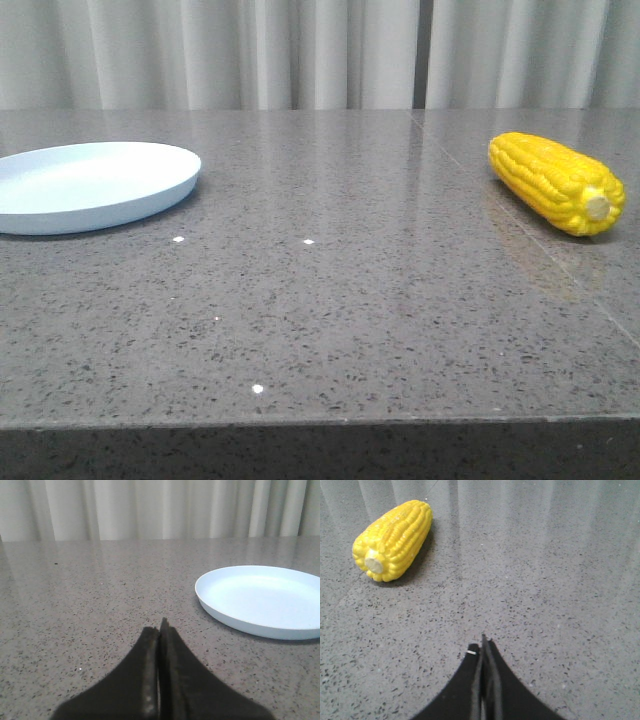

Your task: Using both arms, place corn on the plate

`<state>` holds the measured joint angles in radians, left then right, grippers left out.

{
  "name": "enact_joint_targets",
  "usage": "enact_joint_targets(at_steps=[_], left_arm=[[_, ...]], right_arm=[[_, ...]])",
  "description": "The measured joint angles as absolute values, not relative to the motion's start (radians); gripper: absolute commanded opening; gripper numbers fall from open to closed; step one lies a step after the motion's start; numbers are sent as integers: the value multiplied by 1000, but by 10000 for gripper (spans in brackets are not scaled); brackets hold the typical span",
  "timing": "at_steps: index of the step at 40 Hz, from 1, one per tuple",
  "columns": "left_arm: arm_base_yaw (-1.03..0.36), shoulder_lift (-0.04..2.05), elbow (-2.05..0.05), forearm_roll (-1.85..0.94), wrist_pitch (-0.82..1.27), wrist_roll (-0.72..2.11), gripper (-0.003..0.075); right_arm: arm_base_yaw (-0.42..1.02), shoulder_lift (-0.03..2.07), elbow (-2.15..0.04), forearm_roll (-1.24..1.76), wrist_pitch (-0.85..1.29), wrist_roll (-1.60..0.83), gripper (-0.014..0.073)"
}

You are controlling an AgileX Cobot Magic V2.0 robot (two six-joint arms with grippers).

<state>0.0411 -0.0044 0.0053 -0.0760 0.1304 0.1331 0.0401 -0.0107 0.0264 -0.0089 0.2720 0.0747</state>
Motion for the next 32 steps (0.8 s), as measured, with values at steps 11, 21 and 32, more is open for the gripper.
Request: enact_joint_targets(at_steps=[11, 21, 32], left_arm=[[41, -4, 0, -98, -161, 133, -20], [41, -4, -164, -22, -165, 133, -20], [41, 172, -431, -6, 172, 133, -20]], right_arm=[[40, -11, 26, -9, 113, 75, -62], [40, -11, -143, -9, 72, 75, -60], [40, 157, -432, -9, 314, 75, -60]])
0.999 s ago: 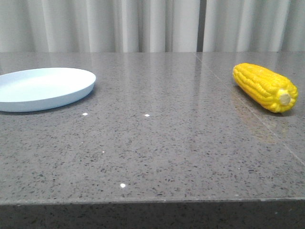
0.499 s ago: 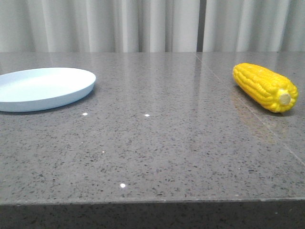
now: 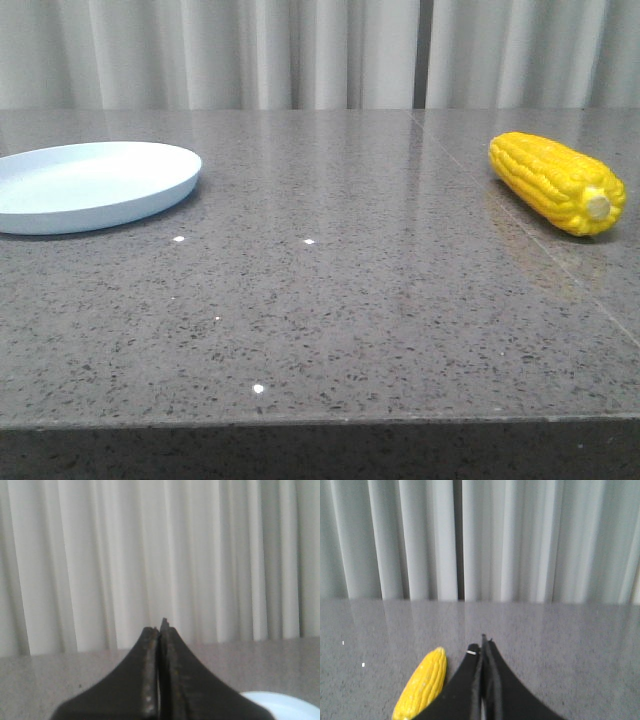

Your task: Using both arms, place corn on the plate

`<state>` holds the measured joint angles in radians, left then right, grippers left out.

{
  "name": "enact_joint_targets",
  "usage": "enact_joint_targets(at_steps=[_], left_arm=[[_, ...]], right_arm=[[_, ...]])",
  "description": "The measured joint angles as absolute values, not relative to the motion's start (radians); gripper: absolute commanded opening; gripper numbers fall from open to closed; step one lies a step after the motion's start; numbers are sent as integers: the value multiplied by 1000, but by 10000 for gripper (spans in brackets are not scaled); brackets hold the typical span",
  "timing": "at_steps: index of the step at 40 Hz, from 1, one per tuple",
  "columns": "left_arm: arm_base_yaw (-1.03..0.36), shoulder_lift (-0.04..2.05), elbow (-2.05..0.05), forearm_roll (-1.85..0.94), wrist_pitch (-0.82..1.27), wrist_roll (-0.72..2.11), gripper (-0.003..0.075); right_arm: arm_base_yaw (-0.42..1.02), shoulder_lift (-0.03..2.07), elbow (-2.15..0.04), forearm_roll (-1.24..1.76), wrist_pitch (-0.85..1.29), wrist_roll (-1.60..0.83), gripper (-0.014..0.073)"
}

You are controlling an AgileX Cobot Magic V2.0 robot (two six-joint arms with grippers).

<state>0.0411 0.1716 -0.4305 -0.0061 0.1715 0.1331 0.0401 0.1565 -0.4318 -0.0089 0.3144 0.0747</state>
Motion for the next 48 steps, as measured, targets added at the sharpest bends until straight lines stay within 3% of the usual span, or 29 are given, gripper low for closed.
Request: enact_joint_targets(at_steps=[11, 15, 18, 24, 28, 40, 48], left_arm=[[41, 354, -532, 0, 346, 133, -20], [41, 356, -532, 0, 352, 133, 1], [41, 356, -532, 0, 355, 133, 97], [41, 356, -532, 0, 358, 133, 438], [41, 356, -532, -6, 358, 133, 592], [41, 377, -537, -82, 389, 133, 606], [41, 501, -623, -121, 459, 197, 606]], right_arm=[[40, 382, -558, -9, 445, 75, -57], [40, 390, -558, -9, 447, 75, 8], [40, 390, -558, -9, 447, 75, 154], [40, 390, -560, -9, 449, 75, 513], [40, 390, -560, -9, 449, 75, 647], [40, 390, -560, -9, 449, 75, 653], [40, 390, -560, -9, 449, 75, 653]])
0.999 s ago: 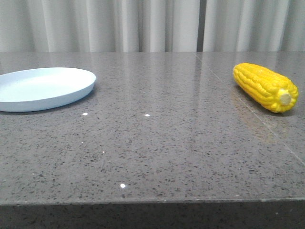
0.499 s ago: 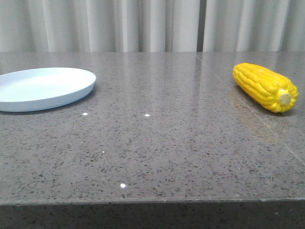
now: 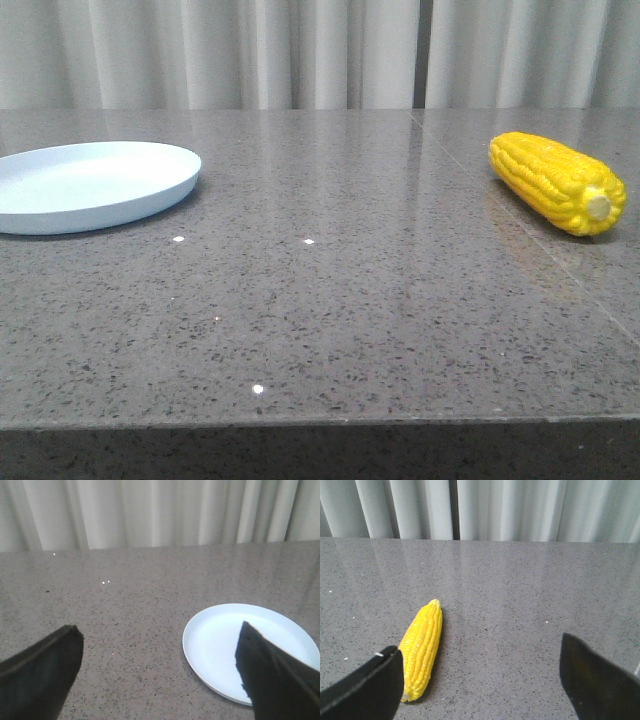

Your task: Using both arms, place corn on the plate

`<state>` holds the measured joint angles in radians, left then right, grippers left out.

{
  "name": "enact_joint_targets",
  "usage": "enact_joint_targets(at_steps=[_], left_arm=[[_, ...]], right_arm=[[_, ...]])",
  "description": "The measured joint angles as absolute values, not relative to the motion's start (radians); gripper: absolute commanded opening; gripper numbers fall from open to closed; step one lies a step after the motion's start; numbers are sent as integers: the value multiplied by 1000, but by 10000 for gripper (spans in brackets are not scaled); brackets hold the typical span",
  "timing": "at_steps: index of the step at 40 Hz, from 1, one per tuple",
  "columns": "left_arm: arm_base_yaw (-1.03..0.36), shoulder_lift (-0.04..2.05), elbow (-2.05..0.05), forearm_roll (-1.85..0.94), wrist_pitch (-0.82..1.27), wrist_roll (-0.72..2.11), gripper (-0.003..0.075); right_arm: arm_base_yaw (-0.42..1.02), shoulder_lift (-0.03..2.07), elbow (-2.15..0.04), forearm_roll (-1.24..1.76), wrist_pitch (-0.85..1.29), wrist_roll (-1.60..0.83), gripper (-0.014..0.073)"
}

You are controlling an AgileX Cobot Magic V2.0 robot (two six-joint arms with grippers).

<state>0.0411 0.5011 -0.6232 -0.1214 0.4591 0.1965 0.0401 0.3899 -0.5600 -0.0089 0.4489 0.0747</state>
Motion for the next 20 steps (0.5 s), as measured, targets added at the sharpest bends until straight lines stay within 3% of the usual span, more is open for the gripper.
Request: enact_joint_targets(at_steps=[12, 20], left_arm=[[41, 784, -788, -371, 650, 452, 606], [12, 956, -885, -395, 745, 512, 606]], right_arm=[[40, 390, -560, -9, 449, 75, 653], [40, 390, -560, -9, 449, 75, 653]])
